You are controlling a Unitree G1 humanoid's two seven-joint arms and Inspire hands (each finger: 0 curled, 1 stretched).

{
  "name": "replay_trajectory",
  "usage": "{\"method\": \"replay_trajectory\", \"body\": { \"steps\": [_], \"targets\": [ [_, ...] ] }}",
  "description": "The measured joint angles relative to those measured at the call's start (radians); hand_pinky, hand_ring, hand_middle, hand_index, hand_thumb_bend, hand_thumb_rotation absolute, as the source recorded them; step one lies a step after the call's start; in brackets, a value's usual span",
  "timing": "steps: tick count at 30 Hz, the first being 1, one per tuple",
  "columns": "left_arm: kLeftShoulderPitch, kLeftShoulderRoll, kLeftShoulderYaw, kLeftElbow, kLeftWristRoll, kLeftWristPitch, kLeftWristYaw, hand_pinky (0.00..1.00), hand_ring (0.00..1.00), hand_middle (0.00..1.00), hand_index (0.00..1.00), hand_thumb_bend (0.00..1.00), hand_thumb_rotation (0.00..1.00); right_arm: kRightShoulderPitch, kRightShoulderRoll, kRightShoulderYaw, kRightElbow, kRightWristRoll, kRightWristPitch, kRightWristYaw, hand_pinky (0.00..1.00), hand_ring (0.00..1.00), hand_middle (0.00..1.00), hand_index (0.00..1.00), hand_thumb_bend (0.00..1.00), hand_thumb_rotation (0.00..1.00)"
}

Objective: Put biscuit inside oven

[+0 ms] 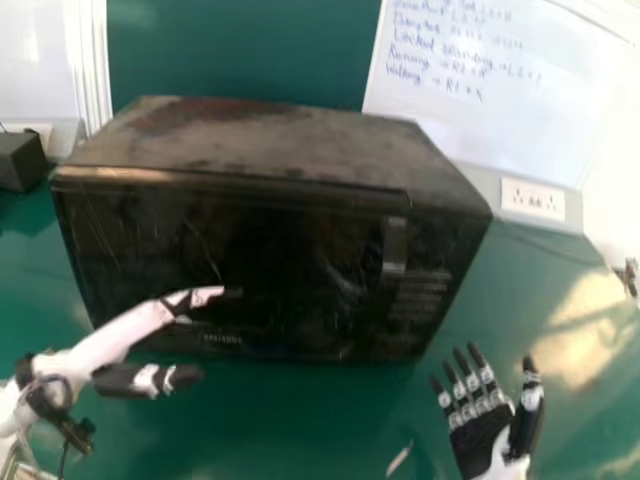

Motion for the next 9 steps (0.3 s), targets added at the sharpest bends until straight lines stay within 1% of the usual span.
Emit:
{"method": "replay_trajectory", "body": {
  "steps": [5,8,9],
  "targets": [
    [0.146,-0.001,0.060,-0.141,-0.019,-0.008,0.002,0.98,1.00,1.00,1.00,0.81,0.76,-0.005,0.000,0.002,0.003,0.000,0.001,0.005,0.83,0.88,0.90,0.87,0.76,1.00],
    [0.245,-0.005,0.095,-0.210,-0.040,-0.009,0.002,0.99,1.00,1.00,0.99,0.81,0.76,-0.008,0.001,0.001,0.007,0.000,0.000,0.009,0.80,0.86,0.88,0.86,0.79,1.00],
    [0.276,-0.012,0.104,-0.227,-0.048,-0.010,0.003,0.99,1.00,1.00,0.99,0.80,0.76,-0.009,0.001,0.001,0.008,0.000,-0.001,0.014,0.79,0.85,0.87,0.86,0.82,1.00]
  ]
}}
